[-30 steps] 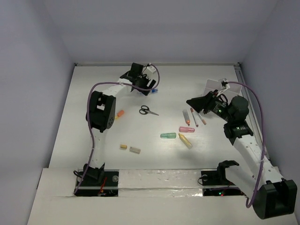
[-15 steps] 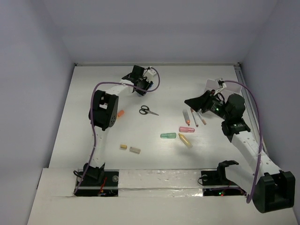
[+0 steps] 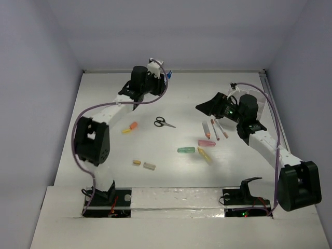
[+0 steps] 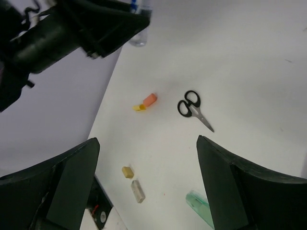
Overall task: Sort the stationery into containers
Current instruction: Pick up the stationery from the center of the board, then place the stationery in the storage box.
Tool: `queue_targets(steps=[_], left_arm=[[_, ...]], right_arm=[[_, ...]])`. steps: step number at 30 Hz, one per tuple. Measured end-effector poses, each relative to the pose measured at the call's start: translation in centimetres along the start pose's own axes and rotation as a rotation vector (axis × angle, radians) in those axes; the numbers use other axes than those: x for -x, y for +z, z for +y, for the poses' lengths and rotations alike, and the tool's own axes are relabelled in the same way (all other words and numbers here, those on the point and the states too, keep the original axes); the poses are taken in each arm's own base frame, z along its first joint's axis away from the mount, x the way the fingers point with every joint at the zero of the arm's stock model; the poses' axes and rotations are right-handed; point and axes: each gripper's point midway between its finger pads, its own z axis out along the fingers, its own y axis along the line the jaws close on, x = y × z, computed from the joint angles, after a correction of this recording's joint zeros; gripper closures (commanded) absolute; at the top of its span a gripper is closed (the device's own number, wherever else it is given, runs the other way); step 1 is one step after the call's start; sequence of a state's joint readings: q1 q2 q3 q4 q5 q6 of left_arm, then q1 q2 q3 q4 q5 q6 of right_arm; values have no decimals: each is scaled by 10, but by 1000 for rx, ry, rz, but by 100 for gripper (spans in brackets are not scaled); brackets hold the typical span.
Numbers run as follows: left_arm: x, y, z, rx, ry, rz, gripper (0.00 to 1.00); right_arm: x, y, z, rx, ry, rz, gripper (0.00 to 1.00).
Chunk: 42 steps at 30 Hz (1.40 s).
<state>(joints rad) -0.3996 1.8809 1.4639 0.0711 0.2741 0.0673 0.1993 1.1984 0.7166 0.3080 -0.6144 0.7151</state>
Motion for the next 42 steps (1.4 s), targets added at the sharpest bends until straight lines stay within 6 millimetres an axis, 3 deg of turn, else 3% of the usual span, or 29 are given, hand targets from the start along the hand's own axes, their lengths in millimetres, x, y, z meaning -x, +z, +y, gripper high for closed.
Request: queue_targets(steps=[3, 6, 8, 10, 14, 22, 25, 26, 29, 34, 37, 41, 42], left_arm=[[42, -47, -39, -116, -63, -193, 100], [56, -80, -79, -272, -134, -326, 100], [45, -86, -99, -360, -186, -340, 100], [21, -85, -114, -421, -243, -296, 100], [-12, -84, -134, -482, -318, -209, 100], [9, -99, -152, -561, -311, -275, 100], [13, -102, -157, -581, -305, -291, 100], [13, -102, -158, -585, -305, -289, 100], [12, -104, -164, -602, -303, -282, 100], [8, -104, -168, -613, -300, -266, 100], [8, -104, -168, -614, -299, -265, 87], [8, -104, -167, -603, -301, -263, 47], [8, -104, -167, -599, -299, -261, 43]], right_arm=[[4, 13, 19, 43, -17, 8, 8], [11, 26, 49, 109, -61, 7, 6], [12, 34, 63, 140, -89, 8, 5], [11, 43, 73, 159, -111, 13, 4], [4, 56, 74, 156, -142, 30, 4], [6, 68, 59, 89, -153, 17, 8], [4, 70, 57, 76, -154, 19, 21], [4, 70, 56, 76, -158, 18, 31], [2, 72, 56, 73, -160, 21, 43], [1, 74, 58, 80, -161, 24, 81], [1, 74, 58, 82, -158, 24, 95], [3, 75, 56, 67, -159, 11, 100], [5, 75, 55, 58, -163, 4, 100]])
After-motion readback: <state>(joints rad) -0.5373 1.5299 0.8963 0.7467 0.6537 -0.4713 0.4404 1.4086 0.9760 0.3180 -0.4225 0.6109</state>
